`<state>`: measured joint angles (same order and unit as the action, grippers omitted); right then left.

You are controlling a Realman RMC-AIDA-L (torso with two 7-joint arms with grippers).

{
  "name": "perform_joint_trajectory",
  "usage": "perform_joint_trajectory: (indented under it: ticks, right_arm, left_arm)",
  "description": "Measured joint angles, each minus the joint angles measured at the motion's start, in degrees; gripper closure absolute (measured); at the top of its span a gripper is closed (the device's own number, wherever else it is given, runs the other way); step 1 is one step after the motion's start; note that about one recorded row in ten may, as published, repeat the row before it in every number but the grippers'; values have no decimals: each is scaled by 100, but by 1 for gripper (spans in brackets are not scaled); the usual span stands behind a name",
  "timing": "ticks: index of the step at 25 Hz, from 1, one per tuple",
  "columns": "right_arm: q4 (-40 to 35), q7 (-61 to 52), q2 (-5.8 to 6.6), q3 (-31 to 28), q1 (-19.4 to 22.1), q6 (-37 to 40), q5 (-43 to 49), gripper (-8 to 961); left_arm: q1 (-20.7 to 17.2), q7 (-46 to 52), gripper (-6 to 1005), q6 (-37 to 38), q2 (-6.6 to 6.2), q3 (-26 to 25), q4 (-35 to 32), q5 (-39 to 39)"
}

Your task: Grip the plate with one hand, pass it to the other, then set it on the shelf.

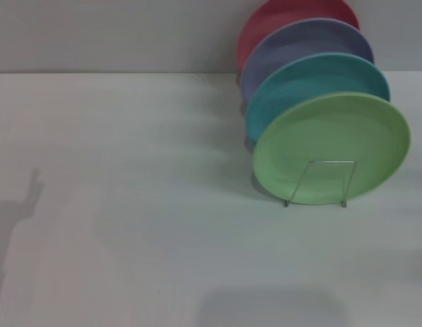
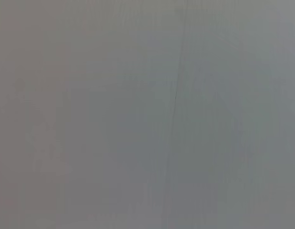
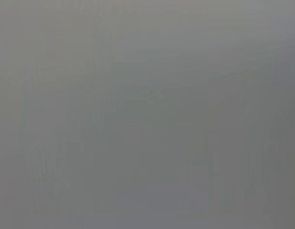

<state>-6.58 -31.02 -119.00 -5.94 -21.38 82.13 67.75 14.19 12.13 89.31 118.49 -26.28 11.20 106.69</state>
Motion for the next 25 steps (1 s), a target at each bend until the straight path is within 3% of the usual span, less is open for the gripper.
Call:
perform_joint_trajectory:
  ticks: [11, 25]
  right_arm:
    - [5, 4, 1, -390, -111, -138, 0, 485]
    - [156, 7, -1, -399, -111, -132, 10, 485]
  left_arm:
    - [50, 1, 153, -73, 7, -66, -4, 0]
    - [0, 87, 153, -345, -1, -149, -4, 0]
